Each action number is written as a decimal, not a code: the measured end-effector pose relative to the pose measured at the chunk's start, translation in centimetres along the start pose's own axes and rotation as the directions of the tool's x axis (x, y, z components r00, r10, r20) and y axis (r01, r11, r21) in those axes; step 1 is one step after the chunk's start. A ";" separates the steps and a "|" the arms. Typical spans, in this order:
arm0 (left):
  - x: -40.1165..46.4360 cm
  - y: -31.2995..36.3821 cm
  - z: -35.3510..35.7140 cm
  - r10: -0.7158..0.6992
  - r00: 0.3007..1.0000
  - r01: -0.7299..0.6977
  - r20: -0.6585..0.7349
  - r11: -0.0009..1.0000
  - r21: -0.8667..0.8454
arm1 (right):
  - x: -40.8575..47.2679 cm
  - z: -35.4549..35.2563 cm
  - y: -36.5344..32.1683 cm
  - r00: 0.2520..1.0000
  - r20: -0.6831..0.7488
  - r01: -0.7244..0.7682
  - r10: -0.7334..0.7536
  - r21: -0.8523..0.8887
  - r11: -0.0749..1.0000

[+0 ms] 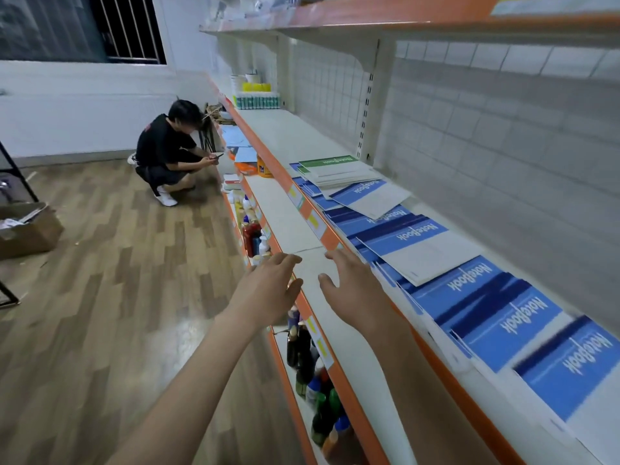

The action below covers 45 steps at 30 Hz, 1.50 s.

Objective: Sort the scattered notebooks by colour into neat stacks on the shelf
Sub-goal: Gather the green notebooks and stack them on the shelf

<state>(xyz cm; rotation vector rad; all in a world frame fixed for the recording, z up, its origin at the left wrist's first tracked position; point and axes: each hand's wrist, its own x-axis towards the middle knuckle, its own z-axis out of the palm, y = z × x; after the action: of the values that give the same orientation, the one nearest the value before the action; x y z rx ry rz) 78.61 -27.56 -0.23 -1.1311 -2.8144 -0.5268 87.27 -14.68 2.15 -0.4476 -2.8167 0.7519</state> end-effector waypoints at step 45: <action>49.5 -15.3 3.5 0.469 0.881 -0.442 0.065 0.862 -0.247 | 41.1 3.1 2.9 0.792 -0.322 -0.545 0.520 0.013 0.838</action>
<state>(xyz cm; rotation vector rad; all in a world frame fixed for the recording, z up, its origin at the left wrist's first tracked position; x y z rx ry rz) 32.36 -3.97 1.15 -1.8663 -2.4795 -0.7619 48.65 0.09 2.37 -1.2958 -2.4279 0.5834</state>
